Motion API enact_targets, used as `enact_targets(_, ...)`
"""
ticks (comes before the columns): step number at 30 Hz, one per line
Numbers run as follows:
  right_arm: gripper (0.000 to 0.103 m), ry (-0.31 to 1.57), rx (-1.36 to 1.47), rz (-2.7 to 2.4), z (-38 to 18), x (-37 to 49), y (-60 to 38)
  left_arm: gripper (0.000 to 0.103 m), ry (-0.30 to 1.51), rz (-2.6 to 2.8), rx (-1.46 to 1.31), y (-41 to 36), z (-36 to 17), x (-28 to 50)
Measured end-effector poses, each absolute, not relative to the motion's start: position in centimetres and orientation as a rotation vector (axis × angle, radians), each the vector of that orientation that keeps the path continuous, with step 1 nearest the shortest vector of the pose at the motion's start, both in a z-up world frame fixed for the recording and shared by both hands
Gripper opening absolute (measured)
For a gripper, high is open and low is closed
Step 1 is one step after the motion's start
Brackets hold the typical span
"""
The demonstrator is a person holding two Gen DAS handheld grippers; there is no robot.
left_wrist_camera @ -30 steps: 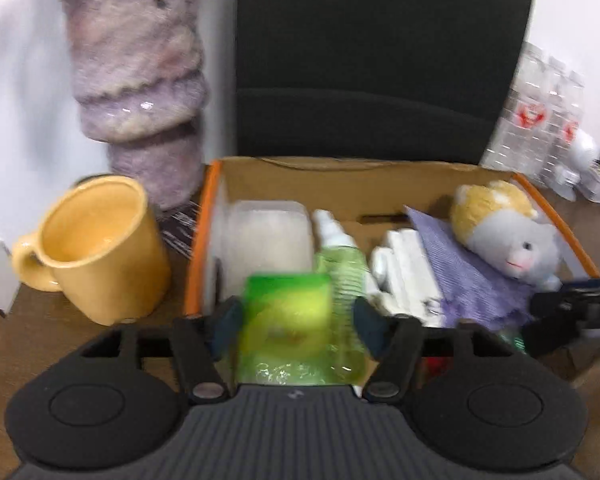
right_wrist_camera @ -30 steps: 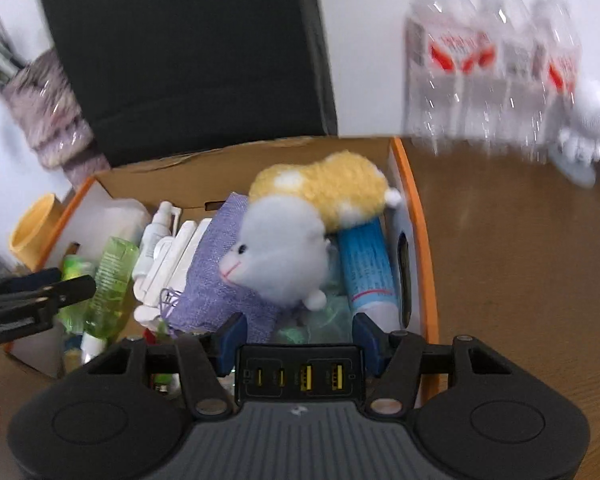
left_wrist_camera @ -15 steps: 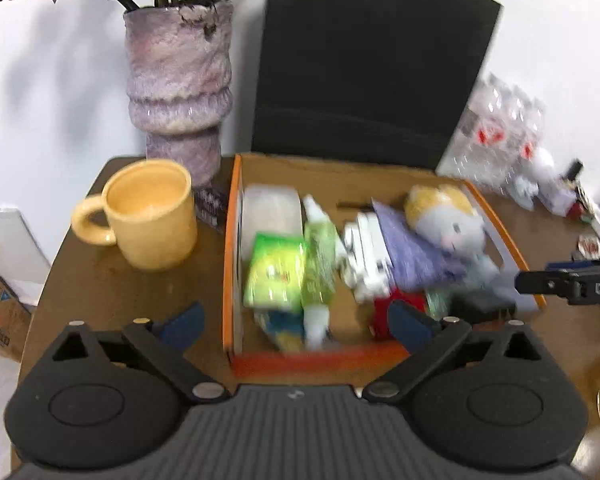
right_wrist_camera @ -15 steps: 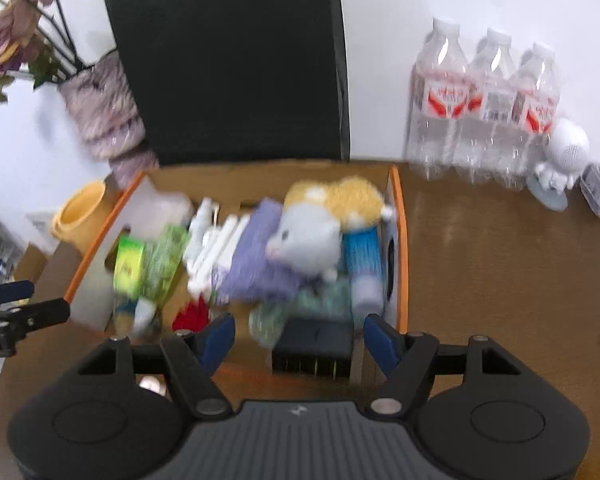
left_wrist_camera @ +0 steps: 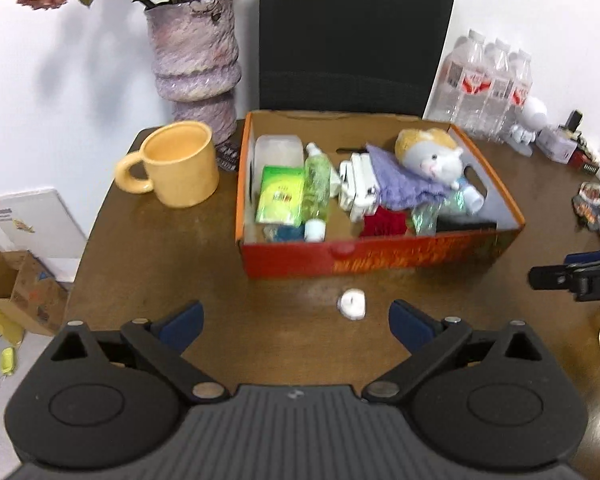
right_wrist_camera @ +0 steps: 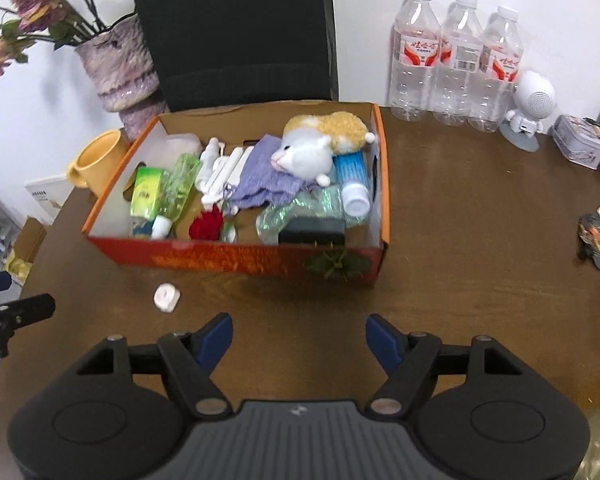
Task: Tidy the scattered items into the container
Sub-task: 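Withdraw both tools from the box back over the table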
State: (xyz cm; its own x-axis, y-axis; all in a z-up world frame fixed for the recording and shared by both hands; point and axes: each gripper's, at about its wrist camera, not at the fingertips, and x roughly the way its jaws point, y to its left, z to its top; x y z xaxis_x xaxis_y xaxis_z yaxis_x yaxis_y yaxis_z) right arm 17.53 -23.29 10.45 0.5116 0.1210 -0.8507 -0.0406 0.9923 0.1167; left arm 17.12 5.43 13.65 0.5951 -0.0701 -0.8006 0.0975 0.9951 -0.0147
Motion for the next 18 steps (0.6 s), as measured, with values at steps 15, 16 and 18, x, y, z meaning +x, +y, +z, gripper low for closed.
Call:
enact_targets(15, 0.083, 0.938, 0.022, 0.1, 10.8, 9.7, -22.9, 0.101, 0.897, -0.106, 0.064, 3.4, 11.2, 10.5)
enact_targets(16, 0.085, 0.928, 0.022, 0.102, 10.2, 9.2, -22.7, 0.101, 0.893, -0.098, 0.068, 3.3, 10.7, 10.0)
enact_targets(18, 0.085, 0.909, 0.022, 0.107, 9.2, 8.2, -22.4, 0.101, 0.883, -0.082, 0.077, 3.1, 9.8, 9.1)
